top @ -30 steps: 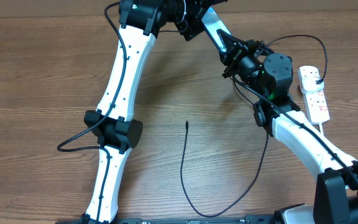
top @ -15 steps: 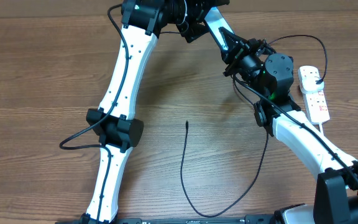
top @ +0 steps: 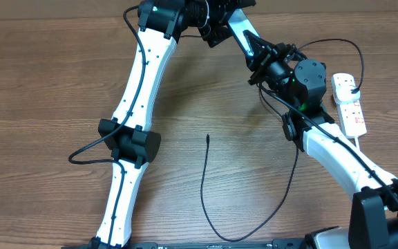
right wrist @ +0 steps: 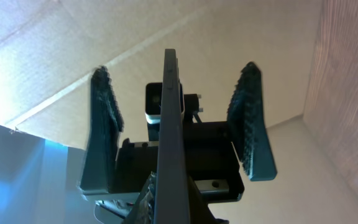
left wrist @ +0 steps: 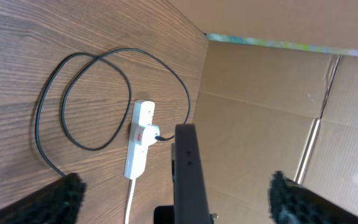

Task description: Plug charger to phone and switch on socket

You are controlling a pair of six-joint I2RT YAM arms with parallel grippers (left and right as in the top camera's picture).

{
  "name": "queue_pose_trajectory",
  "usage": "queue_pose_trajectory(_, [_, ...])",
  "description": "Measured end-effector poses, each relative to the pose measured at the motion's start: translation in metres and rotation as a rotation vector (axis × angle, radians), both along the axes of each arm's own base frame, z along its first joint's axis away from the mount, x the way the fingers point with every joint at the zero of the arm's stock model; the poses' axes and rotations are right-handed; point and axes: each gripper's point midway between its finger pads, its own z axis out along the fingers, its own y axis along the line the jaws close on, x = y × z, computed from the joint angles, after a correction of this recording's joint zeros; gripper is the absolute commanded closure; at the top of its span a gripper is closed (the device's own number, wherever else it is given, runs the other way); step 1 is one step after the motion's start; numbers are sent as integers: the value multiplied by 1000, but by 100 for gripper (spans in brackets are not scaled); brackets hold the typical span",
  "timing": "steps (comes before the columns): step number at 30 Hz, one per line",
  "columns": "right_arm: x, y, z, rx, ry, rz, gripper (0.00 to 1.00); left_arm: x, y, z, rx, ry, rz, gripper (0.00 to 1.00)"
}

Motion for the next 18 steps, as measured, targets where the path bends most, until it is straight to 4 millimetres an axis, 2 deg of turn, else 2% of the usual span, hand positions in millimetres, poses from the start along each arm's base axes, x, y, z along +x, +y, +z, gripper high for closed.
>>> queue_pose_trajectory(2, [0, 0, 0, 1, 0, -2, 96, 0, 0, 1, -2, -5, -3, 25])
queue_pose_trajectory(5, [0, 0, 0, 1, 0, -3, 96, -1, -1, 1, -4, -9, -10, 32])
queue_pose_trajectory(8, [0, -1, 0, 0, 1, -4, 96, -1, -1, 2, -7, -9, -14, 45])
queue_pose_trajectory(11, [0, -1, -1, 0, 3, -4, 96, -2, -2, 2, -9, -9, -17, 50])
queue_pose_trajectory(18, [0, -1, -2, -2, 9, -4, 96, -2, -2, 2, -11, -8, -19, 53])
